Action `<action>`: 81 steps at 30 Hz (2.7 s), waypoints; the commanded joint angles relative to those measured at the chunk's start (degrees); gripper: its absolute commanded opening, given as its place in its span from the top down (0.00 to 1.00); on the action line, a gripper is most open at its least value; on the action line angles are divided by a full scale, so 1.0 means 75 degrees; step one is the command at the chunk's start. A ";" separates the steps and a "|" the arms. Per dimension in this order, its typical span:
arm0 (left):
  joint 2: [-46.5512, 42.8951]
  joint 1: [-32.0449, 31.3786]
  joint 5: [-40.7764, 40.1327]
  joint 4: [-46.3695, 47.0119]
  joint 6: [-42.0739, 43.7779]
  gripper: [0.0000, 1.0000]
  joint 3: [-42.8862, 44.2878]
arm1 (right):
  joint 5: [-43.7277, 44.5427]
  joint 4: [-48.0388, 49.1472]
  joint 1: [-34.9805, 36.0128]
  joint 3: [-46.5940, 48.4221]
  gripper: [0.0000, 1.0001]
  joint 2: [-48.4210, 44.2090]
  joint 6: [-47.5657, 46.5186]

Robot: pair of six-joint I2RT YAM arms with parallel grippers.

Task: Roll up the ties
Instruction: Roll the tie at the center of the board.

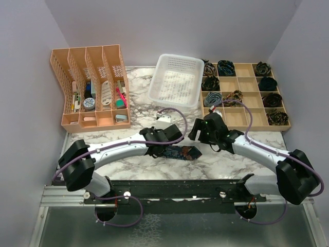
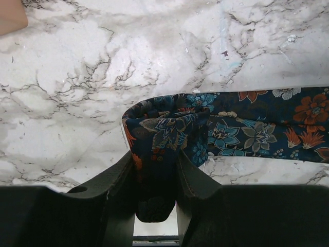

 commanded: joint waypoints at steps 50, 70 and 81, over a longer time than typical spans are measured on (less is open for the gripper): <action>-0.0799 -0.0600 0.1243 0.3477 0.0070 0.13 -0.0495 | -0.2391 0.0988 -0.0981 -0.0542 0.09 -0.1006 -0.1831; -0.3866 0.2194 0.3055 0.3900 0.0000 0.01 -0.3693 | -0.3954 0.3430 -0.0579 -0.1135 0.09 -0.1527 -0.3759; -0.4250 0.2942 0.3594 0.4172 -0.0219 0.01 -0.4245 | -0.3531 0.3628 0.0140 -0.1621 0.06 -0.2248 -0.5707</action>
